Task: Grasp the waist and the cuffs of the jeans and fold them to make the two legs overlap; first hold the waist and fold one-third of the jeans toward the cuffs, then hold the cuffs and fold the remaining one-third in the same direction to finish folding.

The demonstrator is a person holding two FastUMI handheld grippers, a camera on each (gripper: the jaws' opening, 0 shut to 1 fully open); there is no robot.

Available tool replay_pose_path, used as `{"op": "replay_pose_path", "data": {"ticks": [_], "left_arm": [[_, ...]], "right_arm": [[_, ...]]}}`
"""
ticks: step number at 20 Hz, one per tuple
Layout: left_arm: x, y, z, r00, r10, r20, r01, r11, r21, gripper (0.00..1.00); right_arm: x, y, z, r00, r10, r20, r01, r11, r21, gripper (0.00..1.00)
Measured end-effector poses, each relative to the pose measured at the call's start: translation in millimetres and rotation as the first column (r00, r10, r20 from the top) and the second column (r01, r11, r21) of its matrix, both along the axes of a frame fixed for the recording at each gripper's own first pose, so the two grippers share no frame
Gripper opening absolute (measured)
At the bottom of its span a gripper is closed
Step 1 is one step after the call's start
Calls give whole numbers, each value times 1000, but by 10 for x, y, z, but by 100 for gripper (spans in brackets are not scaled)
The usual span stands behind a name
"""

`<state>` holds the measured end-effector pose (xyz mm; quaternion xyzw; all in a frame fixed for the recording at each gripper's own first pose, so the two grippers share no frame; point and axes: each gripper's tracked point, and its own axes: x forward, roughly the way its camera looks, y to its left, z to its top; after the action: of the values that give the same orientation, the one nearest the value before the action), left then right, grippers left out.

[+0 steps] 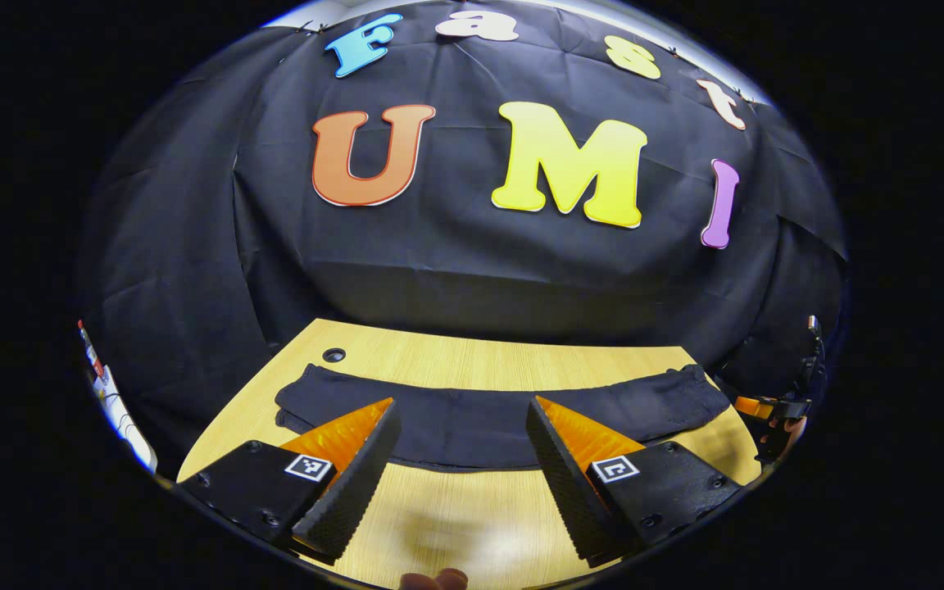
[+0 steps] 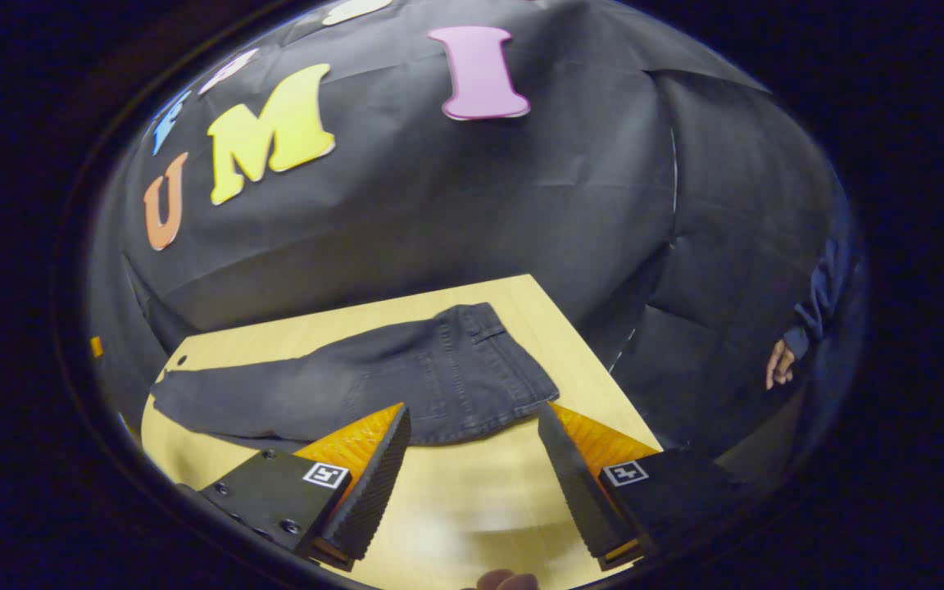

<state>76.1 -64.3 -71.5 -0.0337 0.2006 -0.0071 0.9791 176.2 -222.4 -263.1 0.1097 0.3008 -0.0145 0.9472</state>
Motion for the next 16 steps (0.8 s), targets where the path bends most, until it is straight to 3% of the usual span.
{"op": "replay_pose_path", "data": {"ticks": [7, 9, 11, 16], "left_arm": [[-16, -229, -78, 999, -8, -43, 9, 1000, 15, 99], [6, -280, -100, 999, -18, -47, 19, 999, 25, 99], [37, -294, -129, 998, -22, -54, 24, 999, 30, 99], [44, -201, -212, 997, -3, -76, 4, 1000, 11, 99]], "right_arm": [[579, -252, -454, 999, -43, -24, 44, 996, 76, 98], [593, -262, -628, 998, -38, -46, 42, 995, 96, 93], [617, -251, -756, 997, -28, -68, 35, 995, 97, 99], [717, -80, -905, 996, 4, -88, 5, 995, 101, 98]]}}
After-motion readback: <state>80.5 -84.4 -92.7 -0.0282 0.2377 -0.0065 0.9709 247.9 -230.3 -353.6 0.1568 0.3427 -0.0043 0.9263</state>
